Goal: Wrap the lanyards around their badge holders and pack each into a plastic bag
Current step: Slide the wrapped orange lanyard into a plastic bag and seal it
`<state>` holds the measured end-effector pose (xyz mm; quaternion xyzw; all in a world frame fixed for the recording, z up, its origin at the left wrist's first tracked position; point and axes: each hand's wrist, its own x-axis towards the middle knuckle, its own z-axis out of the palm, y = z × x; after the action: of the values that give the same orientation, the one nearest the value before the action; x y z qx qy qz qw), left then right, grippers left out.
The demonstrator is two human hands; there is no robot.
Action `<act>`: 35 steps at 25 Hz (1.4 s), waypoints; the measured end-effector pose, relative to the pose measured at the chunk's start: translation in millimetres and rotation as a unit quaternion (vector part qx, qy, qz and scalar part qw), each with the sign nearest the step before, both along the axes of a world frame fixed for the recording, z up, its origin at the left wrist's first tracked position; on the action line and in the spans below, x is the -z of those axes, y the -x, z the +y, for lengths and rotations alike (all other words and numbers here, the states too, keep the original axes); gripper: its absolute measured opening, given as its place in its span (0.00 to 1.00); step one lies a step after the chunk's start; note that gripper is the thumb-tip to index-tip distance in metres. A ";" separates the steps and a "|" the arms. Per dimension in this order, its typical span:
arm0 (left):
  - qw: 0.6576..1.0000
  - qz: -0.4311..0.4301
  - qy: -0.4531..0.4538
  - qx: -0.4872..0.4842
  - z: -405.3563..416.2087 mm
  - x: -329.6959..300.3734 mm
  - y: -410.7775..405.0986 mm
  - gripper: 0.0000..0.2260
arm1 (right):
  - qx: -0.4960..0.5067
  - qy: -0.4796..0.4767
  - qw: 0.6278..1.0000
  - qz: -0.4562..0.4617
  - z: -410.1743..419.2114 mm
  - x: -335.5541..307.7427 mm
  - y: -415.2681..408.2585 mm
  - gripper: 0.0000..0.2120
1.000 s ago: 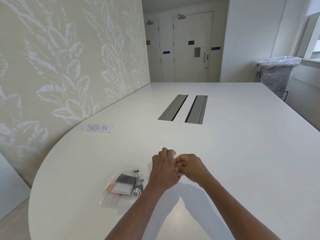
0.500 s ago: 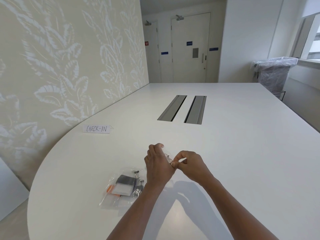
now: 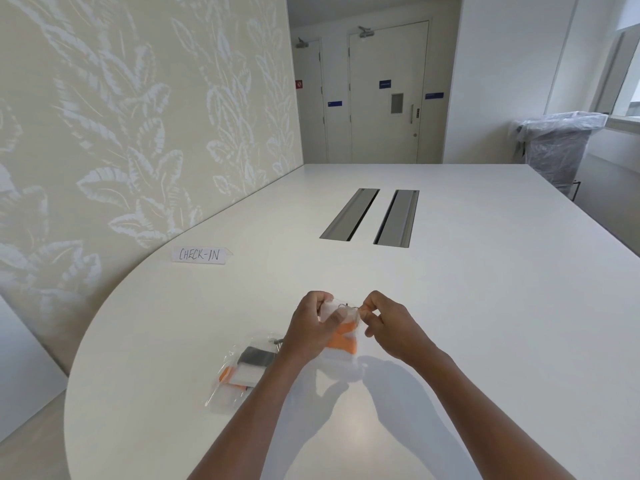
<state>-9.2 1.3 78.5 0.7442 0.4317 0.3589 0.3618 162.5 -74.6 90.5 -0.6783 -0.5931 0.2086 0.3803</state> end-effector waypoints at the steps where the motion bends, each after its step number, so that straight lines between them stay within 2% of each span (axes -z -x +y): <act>1: 1.000 -0.002 -0.005 0.005 0.7 -2.2 2.9 0.15 | -0.006 -0.011 1.000 0.002 -0.9 0.0 -1.0 0.06; 5: 0.996 0.014 -0.068 0.053 2.9 -6.9 10.5 0.11 | -0.036 -0.083 0.996 -0.011 -3.2 -4.4 -6.6 0.04; 7: 0.990 0.033 -0.109 0.077 5.5 -6.9 12.6 0.13 | -0.040 -0.095 0.994 -0.022 -3.1 -6.4 -10.0 0.03; 9: 0.985 0.052 -0.143 0.085 7.9 -7.3 12.6 0.14 | -0.041 -0.101 0.994 -0.031 -3.0 -6.8 -11.6 0.04; 12: 0.979 0.066 -0.180 0.073 7.2 -8.3 8.5 0.09 | -0.050 -0.120 0.991 -0.040 -3.6 -5.2 -11.2 0.04; 19: 0.970 0.130 -0.183 0.093 2.1 -4.7 -3.9 0.12 | -0.031 -0.091 0.994 -0.050 2.0 4.4 -6.3 0.06; 22: 0.984 0.076 -0.130 0.094 2.2 -0.4 -5.5 0.09 | -0.015 -0.082 0.996 -0.035 5.0 5.9 -3.9 0.06; 26: 0.995 0.015 -0.047 0.084 3.3 -4.6 -6.6 0.07 | -0.015 -0.076 0.996 0.038 5.1 7.4 -6.7 0.05; 28: 0.996 -0.002 -0.047 0.079 2.5 -9.2 -6.4 0.08 | -0.028 -0.079 0.995 0.061 3.4 8.4 -9.1 0.04; 31: 0.996 0.014 -0.058 0.070 4.1 -13.7 -5.6 0.08 | -0.051 -0.045 0.994 0.083 2.7 9.0 -9.3 0.13; 32: 0.996 0.019 -0.057 0.070 4.4 -13.8 -5.5 0.07 | -0.051 -0.041 0.993 0.101 3.1 9.4 -8.9 0.13; 35: 0.995 0.024 -0.048 0.083 5.4 -13.5 -5.4 0.05 | -0.045 -0.051 0.989 0.130 4.8 9.9 -9.0 0.05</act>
<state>-3.8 6.7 91.9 0.8025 0.3588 0.3301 0.3440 171.4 -69.8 80.7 -0.5975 -0.5786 0.2818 0.4783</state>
